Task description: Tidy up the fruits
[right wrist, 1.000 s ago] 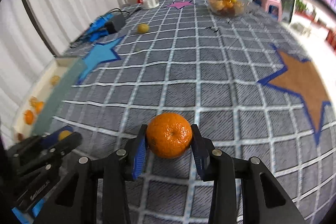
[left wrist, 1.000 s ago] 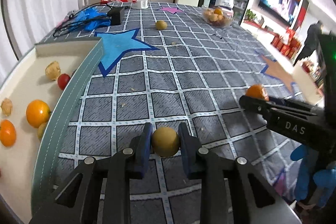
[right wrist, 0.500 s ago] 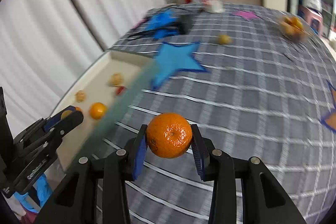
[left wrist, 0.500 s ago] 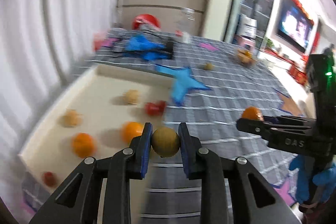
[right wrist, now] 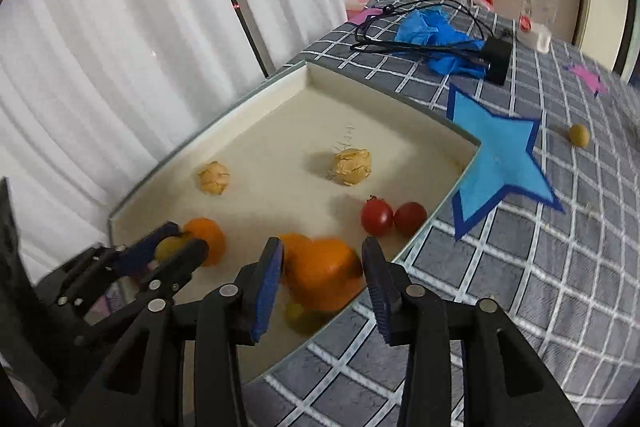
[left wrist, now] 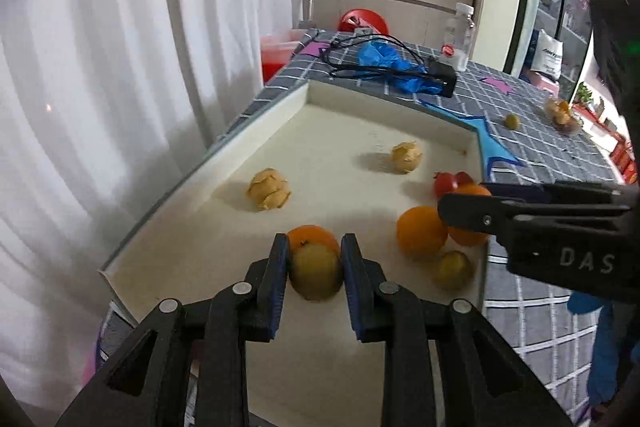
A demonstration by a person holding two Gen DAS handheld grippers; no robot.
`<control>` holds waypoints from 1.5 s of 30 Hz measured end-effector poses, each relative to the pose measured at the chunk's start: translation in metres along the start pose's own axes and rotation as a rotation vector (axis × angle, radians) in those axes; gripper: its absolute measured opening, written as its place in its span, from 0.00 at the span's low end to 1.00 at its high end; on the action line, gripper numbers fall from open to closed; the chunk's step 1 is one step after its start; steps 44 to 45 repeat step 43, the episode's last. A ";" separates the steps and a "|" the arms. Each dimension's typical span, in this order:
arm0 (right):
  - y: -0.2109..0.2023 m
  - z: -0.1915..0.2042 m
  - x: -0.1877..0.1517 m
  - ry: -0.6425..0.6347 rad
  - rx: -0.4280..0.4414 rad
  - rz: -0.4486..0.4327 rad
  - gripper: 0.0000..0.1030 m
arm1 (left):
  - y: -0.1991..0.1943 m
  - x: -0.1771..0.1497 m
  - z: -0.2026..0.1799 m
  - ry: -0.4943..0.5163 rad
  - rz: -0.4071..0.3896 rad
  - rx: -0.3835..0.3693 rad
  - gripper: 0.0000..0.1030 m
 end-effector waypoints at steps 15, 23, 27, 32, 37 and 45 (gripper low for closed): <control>-0.039 -0.035 -0.014 0.034 -0.121 -0.058 0.99 | -0.002 -0.001 -0.011 0.010 0.018 0.065 0.88; -0.046 -0.050 -0.033 0.036 -0.170 -0.036 0.99 | -0.008 -0.002 -0.026 0.044 0.011 0.072 0.88; -0.047 -0.053 -0.040 0.028 -0.173 -0.029 0.99 | -0.012 -0.001 -0.035 0.061 0.010 0.054 0.88; -0.049 -0.056 -0.045 0.029 -0.168 -0.029 0.99 | -0.013 -0.002 -0.044 0.080 0.024 0.059 0.88; -0.055 -0.061 -0.047 0.034 -0.162 -0.040 0.99 | -0.014 -0.003 -0.054 0.097 0.030 0.064 0.88; -0.062 -0.073 -0.050 0.051 -0.165 -0.055 0.99 | -0.021 -0.001 -0.067 0.127 -0.013 0.049 0.88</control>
Point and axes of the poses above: each gripper's, at about its wrist camera, not at the fingertips, and y roughly the way its jaws point, z to its left, x to its top, the point moved 5 cm from there along y, roughly the way its jaws point, and after that the axes turned 5 degrees about y, right-handed, at the moved point
